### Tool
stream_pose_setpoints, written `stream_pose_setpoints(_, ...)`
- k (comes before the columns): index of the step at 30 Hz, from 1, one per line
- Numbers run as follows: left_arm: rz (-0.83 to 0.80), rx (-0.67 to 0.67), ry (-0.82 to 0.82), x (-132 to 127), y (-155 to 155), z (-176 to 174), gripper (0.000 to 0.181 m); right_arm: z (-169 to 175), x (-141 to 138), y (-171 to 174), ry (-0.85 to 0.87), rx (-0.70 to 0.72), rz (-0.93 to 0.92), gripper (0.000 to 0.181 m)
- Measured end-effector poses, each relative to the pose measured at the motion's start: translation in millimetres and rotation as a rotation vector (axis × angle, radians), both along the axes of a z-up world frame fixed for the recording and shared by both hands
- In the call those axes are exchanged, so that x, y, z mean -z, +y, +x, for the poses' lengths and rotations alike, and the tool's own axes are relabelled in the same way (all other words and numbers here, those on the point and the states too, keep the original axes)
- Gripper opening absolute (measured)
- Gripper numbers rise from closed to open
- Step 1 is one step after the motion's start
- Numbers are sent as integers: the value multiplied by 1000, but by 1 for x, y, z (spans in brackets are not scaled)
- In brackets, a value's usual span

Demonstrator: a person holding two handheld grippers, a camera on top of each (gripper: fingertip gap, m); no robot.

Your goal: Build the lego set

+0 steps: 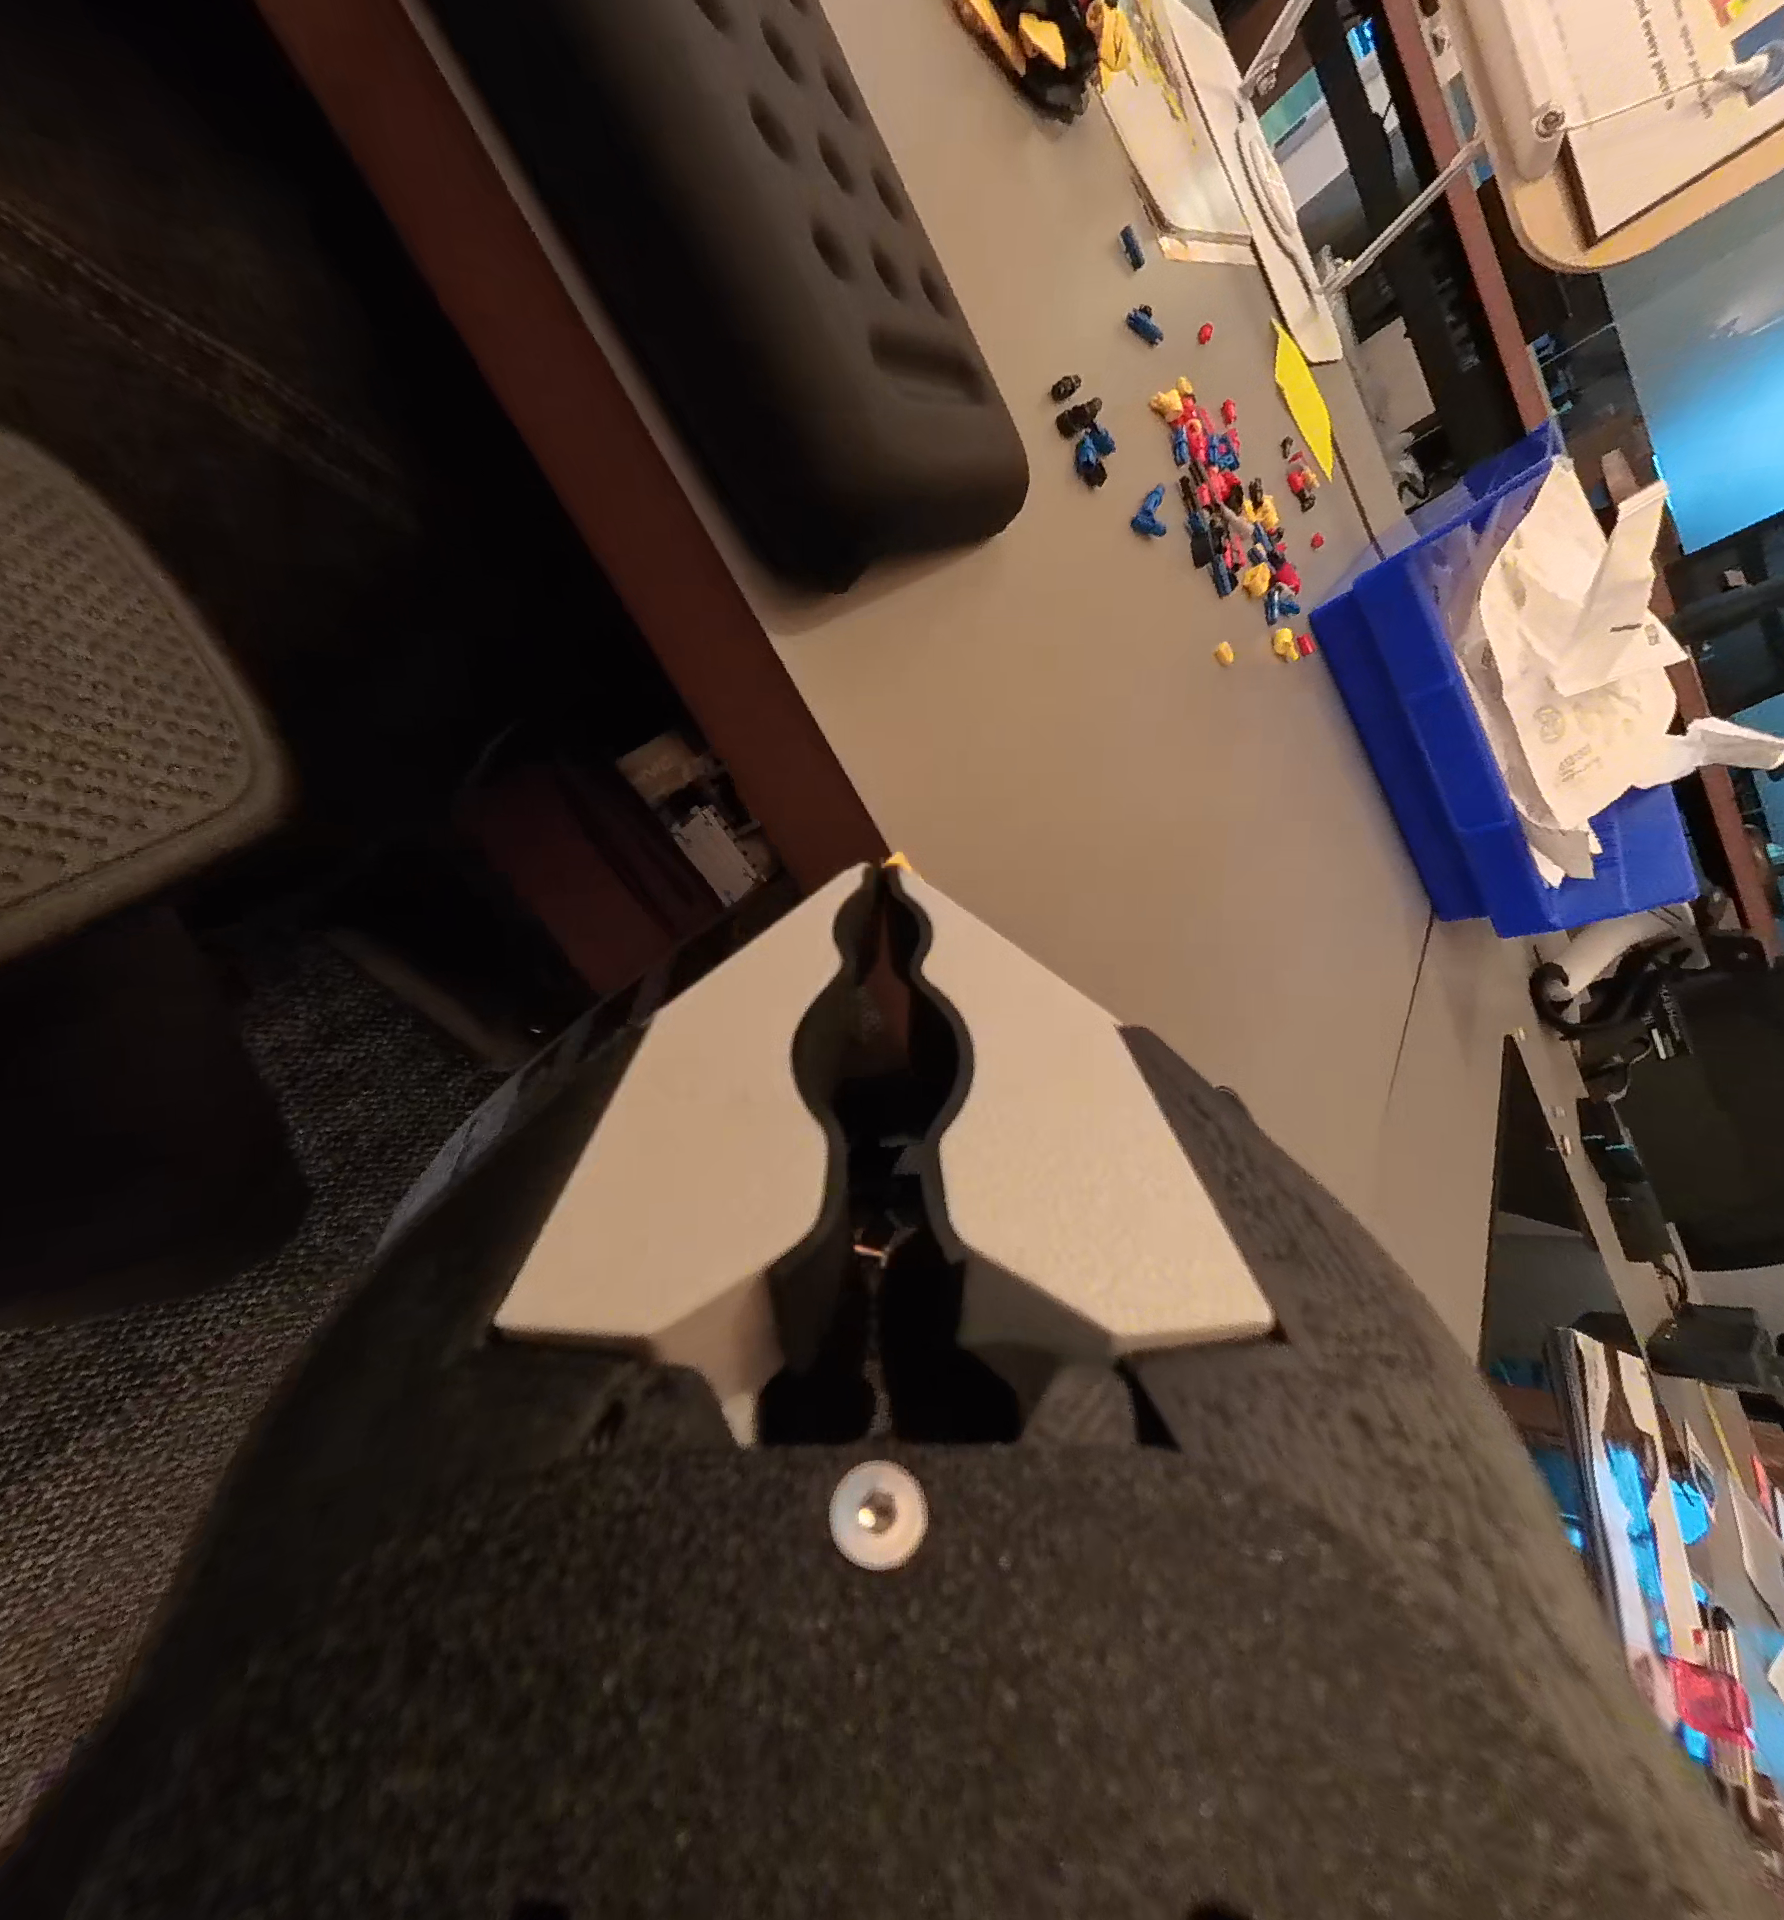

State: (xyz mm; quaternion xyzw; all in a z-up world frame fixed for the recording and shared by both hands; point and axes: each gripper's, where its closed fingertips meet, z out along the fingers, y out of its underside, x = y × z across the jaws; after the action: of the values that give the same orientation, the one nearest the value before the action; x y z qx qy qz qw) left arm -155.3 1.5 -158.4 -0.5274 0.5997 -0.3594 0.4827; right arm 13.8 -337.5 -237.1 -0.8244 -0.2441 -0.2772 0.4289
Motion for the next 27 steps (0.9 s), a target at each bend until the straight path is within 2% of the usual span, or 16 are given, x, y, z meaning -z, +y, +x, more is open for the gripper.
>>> stream_pose_setpoints(9,14,-11,-8,-5,-1,1,9,-2,-20,3,57,35,48,0)
stream_pose_setpoints(13,75,-65,-21,-13,9,0,9,-8,-50,21,117,44,143,0)
stream_pose_setpoints(15,180,-109,-15,-18,17,0,9,-16,-74,45,181,38,213,0)
stream_pose_setpoints(18,366,-217,-15,-34,37,-3,8,-30,-118,100,303,3,335,0)
stream_pose_setpoints(22,475,-341,-64,-65,71,-8,9,-63,-167,187,525,-151,406,0)
stream_pose_setpoints(25,619,-417,-79,-81,100,-18,9,-93,-198,252,667,-282,389,0)
stream_pose_setpoints(27,653,-459,-76,-82,121,-24,9,-115,-214,294,737,-370,328,0)
